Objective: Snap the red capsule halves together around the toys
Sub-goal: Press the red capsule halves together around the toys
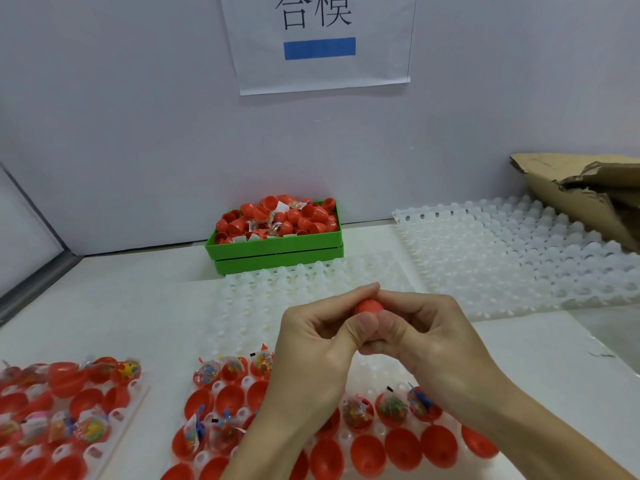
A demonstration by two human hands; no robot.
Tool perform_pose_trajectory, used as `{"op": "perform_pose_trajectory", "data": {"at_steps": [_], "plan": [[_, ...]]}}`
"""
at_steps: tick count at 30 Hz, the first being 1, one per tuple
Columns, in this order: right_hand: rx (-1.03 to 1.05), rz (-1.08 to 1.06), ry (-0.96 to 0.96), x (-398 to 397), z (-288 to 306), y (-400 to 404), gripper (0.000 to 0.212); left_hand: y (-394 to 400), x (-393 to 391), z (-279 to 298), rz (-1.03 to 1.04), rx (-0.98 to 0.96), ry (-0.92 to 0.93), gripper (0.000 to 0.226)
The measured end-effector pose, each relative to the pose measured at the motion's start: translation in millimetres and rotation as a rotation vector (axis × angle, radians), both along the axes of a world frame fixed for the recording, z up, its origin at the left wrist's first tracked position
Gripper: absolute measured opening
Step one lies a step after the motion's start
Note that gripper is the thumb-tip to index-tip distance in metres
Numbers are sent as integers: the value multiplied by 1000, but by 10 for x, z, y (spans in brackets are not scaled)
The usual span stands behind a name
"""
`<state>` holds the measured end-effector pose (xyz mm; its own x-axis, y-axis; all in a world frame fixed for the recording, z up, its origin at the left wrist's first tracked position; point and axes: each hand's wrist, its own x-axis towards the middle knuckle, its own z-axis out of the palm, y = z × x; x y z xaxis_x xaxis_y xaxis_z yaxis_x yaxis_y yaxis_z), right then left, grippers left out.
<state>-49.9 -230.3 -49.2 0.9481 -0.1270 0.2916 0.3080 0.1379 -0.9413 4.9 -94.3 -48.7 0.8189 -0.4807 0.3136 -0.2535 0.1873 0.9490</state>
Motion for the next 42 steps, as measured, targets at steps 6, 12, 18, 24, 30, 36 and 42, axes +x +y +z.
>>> {"op": "perform_pose_trajectory", "data": {"at_steps": [6, 12, 18, 24, 30, 36, 42], "plan": [[95, 109, -10, -4, 39, -63, 29, 5, 58, -5, -91, -82, 149, 45], [-127, -224, -4, -8, 61, -97, 27, 1, 67, 3, -25, -61, 177, 24], [-210, -298, -39, -17, 59, -76, 20, -7, 54, 3, -2, -35, 137, 32], [-278, -263, -57, -21, 33, -114, 33, 2, 30, 47, 54, 9, 65, 35], [-510, -348, -219, -21, 34, -112, 29, -27, 14, 48, 90, 94, 31, 46], [173, -187, 135, 27, 75, -191, 28, -1, 39, 95, 192, 83, 46, 56], [562, -61, 251, 47, 99, -264, 28, 31, 52, 104, 236, 100, 7, 50]]}}
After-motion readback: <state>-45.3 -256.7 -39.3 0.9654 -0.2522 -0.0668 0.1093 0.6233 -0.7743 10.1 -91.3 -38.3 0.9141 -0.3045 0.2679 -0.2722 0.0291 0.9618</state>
